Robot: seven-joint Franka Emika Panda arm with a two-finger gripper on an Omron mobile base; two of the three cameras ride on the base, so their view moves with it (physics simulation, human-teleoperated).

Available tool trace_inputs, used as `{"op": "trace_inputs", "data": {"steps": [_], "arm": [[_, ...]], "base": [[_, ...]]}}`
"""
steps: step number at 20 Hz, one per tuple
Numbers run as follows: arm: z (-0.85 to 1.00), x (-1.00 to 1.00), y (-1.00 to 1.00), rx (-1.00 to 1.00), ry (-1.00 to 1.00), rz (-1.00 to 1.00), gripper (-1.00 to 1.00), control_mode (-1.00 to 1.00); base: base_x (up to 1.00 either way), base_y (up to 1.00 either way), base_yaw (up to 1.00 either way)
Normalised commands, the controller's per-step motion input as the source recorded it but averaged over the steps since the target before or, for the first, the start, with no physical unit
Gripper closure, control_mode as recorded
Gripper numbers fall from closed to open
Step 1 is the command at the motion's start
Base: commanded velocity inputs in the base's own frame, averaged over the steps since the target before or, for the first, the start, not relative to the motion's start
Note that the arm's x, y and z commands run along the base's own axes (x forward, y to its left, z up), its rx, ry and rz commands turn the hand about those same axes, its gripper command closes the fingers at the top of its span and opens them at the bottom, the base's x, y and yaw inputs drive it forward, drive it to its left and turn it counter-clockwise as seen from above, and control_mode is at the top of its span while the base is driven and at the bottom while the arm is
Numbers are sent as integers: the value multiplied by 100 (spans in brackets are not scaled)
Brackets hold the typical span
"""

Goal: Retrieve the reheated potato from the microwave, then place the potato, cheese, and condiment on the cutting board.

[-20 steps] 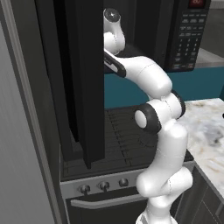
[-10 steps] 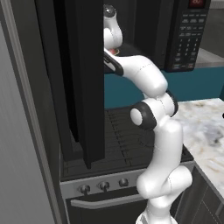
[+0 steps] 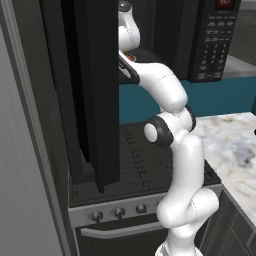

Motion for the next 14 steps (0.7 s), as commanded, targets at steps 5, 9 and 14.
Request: {"op": "trace_inputs", "data": {"steps": [5, 9, 14], "arm": [[-12, -9, 0, 0, 9, -3, -100, -100], [-14, -7, 0, 0, 6, -2, -100, -100], [-18, 3, 0, 0, 3, -2, -100, -100]], "base": [[0, 0, 0], [0, 0, 0], [0, 0, 0]]}}
